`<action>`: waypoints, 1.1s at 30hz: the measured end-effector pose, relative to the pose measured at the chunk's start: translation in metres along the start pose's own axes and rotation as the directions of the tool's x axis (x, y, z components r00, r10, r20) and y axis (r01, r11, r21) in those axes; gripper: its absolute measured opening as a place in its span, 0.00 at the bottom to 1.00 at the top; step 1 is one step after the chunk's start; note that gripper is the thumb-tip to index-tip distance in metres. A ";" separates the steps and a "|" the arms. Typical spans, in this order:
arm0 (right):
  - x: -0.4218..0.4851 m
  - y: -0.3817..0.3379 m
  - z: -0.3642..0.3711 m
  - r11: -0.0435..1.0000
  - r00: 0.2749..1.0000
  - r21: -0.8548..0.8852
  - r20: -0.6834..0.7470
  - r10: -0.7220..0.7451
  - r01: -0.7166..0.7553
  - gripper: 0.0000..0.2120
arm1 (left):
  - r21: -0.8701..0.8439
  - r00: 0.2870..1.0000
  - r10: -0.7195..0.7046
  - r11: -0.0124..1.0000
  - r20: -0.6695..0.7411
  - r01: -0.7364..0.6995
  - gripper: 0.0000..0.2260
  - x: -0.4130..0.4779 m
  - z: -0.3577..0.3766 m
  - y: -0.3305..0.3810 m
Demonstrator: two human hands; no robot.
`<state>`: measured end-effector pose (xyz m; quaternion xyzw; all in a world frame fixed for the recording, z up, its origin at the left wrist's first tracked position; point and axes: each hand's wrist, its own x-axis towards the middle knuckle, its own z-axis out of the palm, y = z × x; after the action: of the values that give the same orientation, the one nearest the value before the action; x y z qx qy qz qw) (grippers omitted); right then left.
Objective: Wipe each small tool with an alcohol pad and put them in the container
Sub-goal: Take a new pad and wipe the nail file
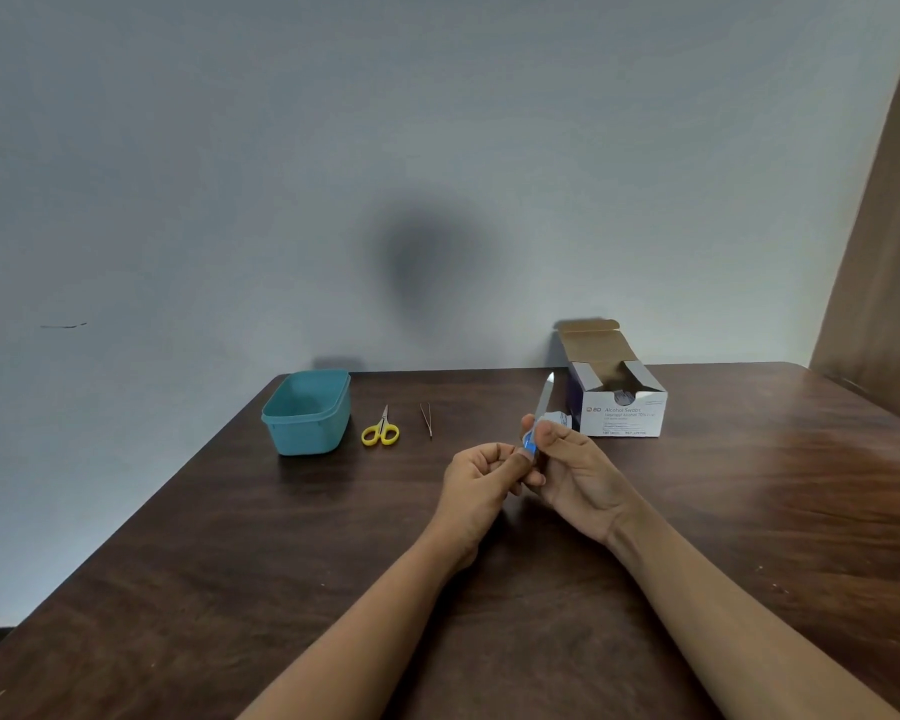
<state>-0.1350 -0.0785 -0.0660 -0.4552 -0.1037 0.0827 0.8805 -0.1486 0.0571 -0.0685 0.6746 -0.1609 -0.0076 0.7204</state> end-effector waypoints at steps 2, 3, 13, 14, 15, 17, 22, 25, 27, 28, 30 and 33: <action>0.001 0.000 -0.003 1.000 0.999 0.008 0.047 0.005 -0.005 0.17 | -0.003 1.000 0.007 1.000 -0.006 -0.007 0.07 0.000 0.000 0.000; 0.000 0.000 -0.003 1.000 0.998 0.003 0.066 0.010 -0.011 0.20 | -0.005 1.000 0.009 1.000 -0.010 -0.009 0.07 0.000 0.000 0.000; -0.002 0.003 0.002 0.987 1.000 -0.161 0.024 0.014 -0.010 0.16 | -0.012 0.998 0.027 1.000 -0.062 -0.028 0.08 -0.004 -0.001 0.001; -0.002 0.003 0.003 0.985 1.000 -0.173 0.021 -0.002 0.005 0.15 | 0.003 0.996 0.031 1.000 -0.088 -0.031 0.09 -0.003 -0.001 0.001; -0.002 0.004 0.003 0.982 1.000 -0.189 0.015 -0.019 0.022 0.14 | 0.025 0.992 0.035 0.999 -0.122 -0.032 0.09 -0.003 -0.001 0.000; 0.000 0.006 0.004 0.975 0.998 -0.215 -0.013 -0.060 0.055 0.12 | 0.080 0.981 0.043 0.996 -0.187 -0.028 0.10 -0.002 -0.001 -0.002; -0.001 0.008 0.006 0.961 0.983 -0.249 -0.104 -0.149 0.119 0.04 | 0.283 0.973 0.105 0.958 -0.206 -0.043 0.11 -0.001 0.001 -0.005; -0.001 0.009 0.008 0.948 0.973 -0.283 -0.132 -0.189 0.146 0.04 | 0.389 0.967 0.145 0.920 -0.207 -0.055 0.11 -0.001 0.000 -0.006; 0.000 0.011 0.008 0.933 0.962 -0.327 -0.170 -0.215 0.151 0.06 | 0.423 0.963 0.168 0.904 -0.213 -0.064 0.10 -0.001 0.001 -0.006; 0.000 0.012 0.008 0.926 0.954 -0.343 -0.190 -0.230 0.155 0.07 | 0.437 0.960 0.178 0.897 -0.215 -0.068 0.10 -0.001 0.001 -0.006; 0.001 0.013 0.008 0.921 0.942 -0.354 -0.220 -0.253 0.165 0.06 | 0.458 0.956 0.192 0.886 -0.220 -0.073 0.10 -0.002 0.002 -0.005; 0.001 0.013 0.009 0.926 0.943 -0.338 -0.217 -0.251 0.168 0.07 | 0.462 0.953 0.193 0.884 -0.231 -0.067 0.10 0.000 0.001 -0.006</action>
<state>-0.1367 -0.0640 -0.0715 -0.5826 -0.0493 -0.0897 0.8063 -0.1480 0.0554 -0.0749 0.8046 -0.1037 0.1707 0.5592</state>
